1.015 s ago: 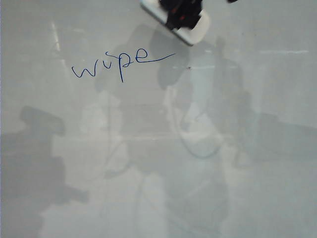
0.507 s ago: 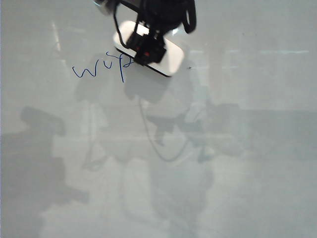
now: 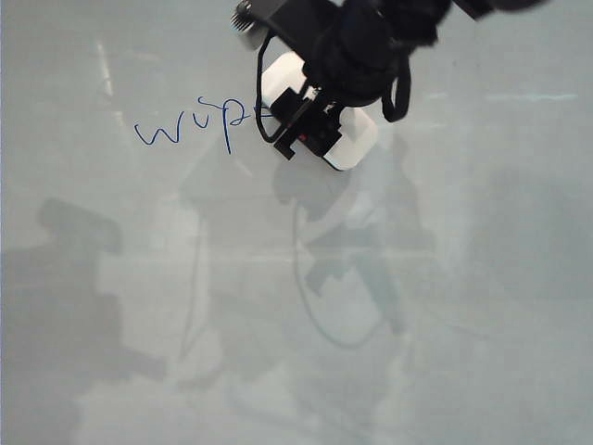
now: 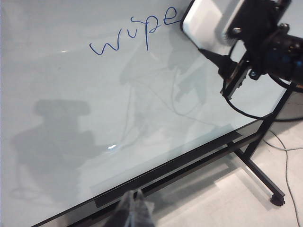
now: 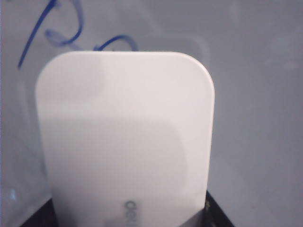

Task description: Grab the whiteboard eraser that is attached to the surface of the whiteboard and use it to clean the writing on the whiteboard.

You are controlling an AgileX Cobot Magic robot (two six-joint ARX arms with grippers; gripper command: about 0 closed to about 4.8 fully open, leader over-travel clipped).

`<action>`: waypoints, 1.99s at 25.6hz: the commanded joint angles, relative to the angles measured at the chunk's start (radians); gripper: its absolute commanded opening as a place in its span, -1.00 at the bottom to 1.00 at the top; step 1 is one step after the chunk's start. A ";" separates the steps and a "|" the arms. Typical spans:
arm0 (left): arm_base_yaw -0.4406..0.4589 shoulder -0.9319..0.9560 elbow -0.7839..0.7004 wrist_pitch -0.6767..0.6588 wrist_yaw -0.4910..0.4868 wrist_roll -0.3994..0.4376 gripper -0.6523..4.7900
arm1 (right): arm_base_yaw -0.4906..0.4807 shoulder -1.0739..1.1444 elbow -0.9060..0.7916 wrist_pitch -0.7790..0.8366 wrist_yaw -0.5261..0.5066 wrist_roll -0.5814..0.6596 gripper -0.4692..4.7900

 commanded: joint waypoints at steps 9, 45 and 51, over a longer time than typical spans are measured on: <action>0.000 0.000 0.002 0.010 0.003 0.003 -0.77 | -0.108 -0.008 -0.066 0.282 -0.151 0.010 -0.08; 0.000 0.000 0.002 0.011 0.001 0.004 -0.77 | -0.013 0.166 0.165 0.154 -0.212 0.075 -0.26; 0.000 0.000 0.002 0.018 0.003 0.003 -0.77 | 0.019 0.224 0.214 0.154 -0.208 0.076 -0.26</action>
